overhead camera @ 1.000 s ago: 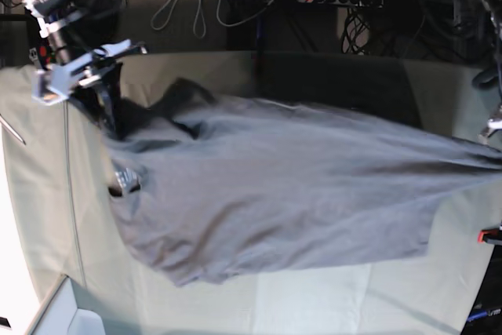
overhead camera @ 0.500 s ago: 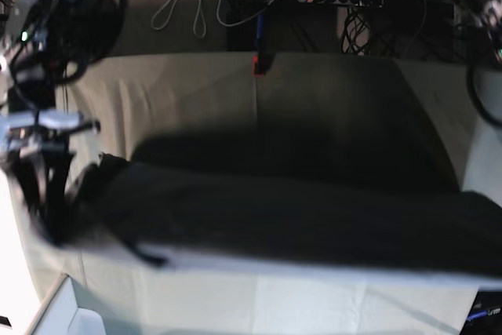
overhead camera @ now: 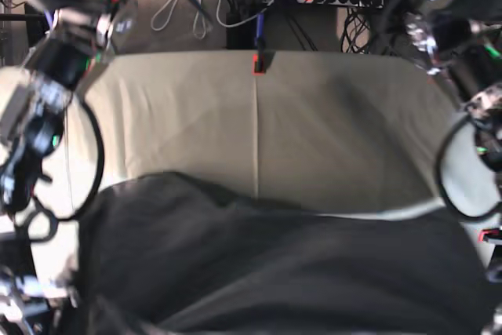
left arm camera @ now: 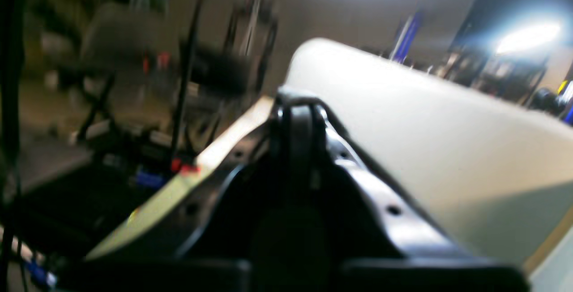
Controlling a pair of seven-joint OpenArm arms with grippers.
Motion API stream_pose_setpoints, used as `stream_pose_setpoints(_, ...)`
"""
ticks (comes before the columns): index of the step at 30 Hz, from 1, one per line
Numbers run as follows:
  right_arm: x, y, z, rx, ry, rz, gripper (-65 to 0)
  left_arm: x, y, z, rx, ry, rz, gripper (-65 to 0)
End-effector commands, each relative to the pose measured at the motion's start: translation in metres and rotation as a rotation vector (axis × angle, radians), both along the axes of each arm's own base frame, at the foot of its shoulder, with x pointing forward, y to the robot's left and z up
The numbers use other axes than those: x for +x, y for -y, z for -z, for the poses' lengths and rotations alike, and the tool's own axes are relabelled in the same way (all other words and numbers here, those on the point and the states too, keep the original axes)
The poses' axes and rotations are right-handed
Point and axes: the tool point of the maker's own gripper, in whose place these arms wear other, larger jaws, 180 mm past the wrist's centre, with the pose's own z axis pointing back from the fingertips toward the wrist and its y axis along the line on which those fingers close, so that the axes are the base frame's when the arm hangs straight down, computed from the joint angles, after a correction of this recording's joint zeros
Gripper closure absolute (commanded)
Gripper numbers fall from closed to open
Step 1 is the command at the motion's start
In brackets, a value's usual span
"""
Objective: Layout the t-shirt on the table in an organized manner, then fold the t-shirt properly
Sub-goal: 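Lay the shirt flat on the table and open both grippers, then grasp the shirt's edge corners with the right and left grippers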
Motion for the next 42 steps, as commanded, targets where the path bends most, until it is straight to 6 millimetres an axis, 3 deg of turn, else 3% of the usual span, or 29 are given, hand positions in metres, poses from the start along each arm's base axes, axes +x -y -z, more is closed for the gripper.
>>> stream_pose_setpoints(1,0.007,0.008,-0.02,0.025,0.056,-0.001,-1.4,-0.001,-0.008,-0.029,0.02,0.088,-0.027,-0.1)
stream_pose_setpoints(4,0.066,0.006,-0.001,0.102,-0.051,-0.064,-1.4,0.039,-0.018,0.0,-0.057,-0.006,-0.016,-0.1)
stream_pose_setpoints(7,0.105,0.013,0.019,0.126,-0.163,-0.089,-1.4,0.053,-0.025,0.012,-0.092,-0.045,-0.021,-0.1)
stream_pose_setpoints(10,0.136,0.011,0.039,0.162,-0.263,-0.118,-1.6,0.068,-0.031,0.033,-0.131,-0.106,-0.023,-0.4)
stream_pose_setpoints(13,0.173,-0.004,0.05,0.256,-0.352,-0.169,-1.8,0.109,-0.033,0.074,-0.235,-0.238,0.001,-0.5)
stream_pose_setpoints(15,0.187,-0.004,0.046,0.322,-0.352,-0.173,-1.9,0.128,-0.024,0.077,-0.267,-0.273,0.026,-0.5)
stream_pose_setpoints(19,0.189,0.01,0.053,0.344,-0.366,-0.146,-5.1,0.136,-0.012,0.087,-0.246,-0.319,0.053,-3.7)
stream_pose_setpoints(22,0.184,0.017,0.072,0.352,-0.385,-0.126,-13.8,0.139,-0.004,0.091,-0.225,-0.332,0.064,-15.6)
stream_pose_setpoints(25,0.18,0.012,0.088,0.365,-0.394,-0.126,-25.1,0.141,0.001,0.095,-0.215,-0.347,0.074,-30.7)
stream_pose_setpoints(27,0.177,0.017,0.096,0.363,-0.408,-0.115,-30.8,0.141,0.004,0.095,-0.208,-0.349,0.079,-35.4)
stream_pose_setpoints(30,0.173,0.018,0.112,0.359,-0.442,-0.109,-39.1,0.141,0.002,0.099,-0.217,-0.355,0.074,-36.8)
stream_pose_setpoints(33,0.17,0.02,0.124,0.363,-0.458,-0.102,-43.5,0.14,0.003,0.102,-0.218,-0.361,0.073,-36.9)
stream_pose_setpoints(42,0.165,0.019,0.138,0.362,-0.486,-0.1,-43.8,0.137,-0.002,0.103,-0.199,-0.34,0.054,-37.0)
